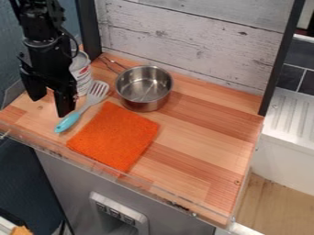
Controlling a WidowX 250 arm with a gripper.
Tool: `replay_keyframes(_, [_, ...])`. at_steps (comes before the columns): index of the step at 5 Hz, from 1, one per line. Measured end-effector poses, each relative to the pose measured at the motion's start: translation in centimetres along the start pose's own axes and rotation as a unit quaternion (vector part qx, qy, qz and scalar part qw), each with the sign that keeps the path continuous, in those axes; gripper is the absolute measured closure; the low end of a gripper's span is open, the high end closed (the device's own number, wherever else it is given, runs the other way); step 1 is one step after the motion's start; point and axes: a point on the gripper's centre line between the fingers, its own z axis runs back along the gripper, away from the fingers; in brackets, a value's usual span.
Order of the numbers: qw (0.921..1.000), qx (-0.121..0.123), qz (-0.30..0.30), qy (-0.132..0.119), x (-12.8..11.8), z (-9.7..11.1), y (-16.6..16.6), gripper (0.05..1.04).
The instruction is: Move the orange cloth to the bottom right corner of the table
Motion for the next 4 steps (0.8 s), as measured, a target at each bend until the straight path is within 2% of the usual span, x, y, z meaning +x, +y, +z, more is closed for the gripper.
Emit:
replay_keyframes(1, [0.9999,-0.010,0.001,0.010,-0.2,-0.7,-0.4,0.083])
replay_keyframes(2, [0.9993,-0.034,-0.004,0.016,-0.5,-1.2,-2.2,0.084])
replay_keyframes(3, [0.9989,-0.042,-0.018,0.007,-1.0,-0.8,-3.7,0.084])
replay_keyframes(4, [0.9977,-0.053,-0.041,-0.004,-0.3,-1.0,-5.7,0.083])
